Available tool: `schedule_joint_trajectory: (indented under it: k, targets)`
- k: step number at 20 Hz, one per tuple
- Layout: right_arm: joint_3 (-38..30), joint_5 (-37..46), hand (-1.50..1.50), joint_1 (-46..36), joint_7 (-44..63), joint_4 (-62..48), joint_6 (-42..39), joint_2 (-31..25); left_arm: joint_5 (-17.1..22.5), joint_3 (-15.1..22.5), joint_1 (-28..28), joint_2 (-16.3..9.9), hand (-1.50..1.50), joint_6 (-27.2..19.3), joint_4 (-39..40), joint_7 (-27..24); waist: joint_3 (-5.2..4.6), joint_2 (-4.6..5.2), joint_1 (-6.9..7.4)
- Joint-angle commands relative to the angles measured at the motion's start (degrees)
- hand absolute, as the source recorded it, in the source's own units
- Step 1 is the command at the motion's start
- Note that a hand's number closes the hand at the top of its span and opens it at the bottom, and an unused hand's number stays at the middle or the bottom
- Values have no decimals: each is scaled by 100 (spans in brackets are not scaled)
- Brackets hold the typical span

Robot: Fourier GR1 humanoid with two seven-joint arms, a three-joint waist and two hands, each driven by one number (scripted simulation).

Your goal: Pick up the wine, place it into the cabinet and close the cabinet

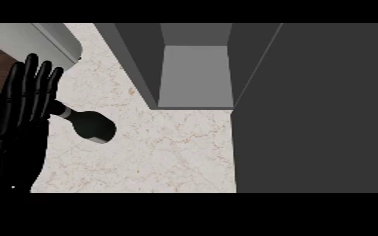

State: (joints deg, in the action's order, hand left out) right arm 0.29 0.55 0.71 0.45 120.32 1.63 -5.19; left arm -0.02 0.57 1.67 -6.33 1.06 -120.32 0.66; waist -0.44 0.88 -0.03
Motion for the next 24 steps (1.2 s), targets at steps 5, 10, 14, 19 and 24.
schedule_joint_trajectory:
  k: [5, 10, 14, 19, 24]
  targets:
    - [114, -141, -150, 626, -141, 689, -274, -42, 1481, -1076, 686, -955, -150, 1567, 1484, -1058, 35, -82, -99]
    - [488, -1152, -150, 828, 657, 644, -1210, -442, 3190, -1007, 851, -662, -150, 1730, 1935, 597, 39, -89, -117]
    - [297, -1510, -150, 818, 1056, 1106, -1126, -439, 3839, -1024, 982, -771, -150, 1586, 1518, 1367, 44, -100, -7]
    - [172, -1734, -150, 1275, 1431, 1734, -1248, -457, 3638, -1023, 1518, -726, -150, 1558, 2214, 1163, 44, -93, -35]
    - [-374, -2158, -150, 1196, 1311, 1474, -1621, -581, 3712, -971, 1270, -643, -150, 1328, 1673, 1465, 46, -96, -17]
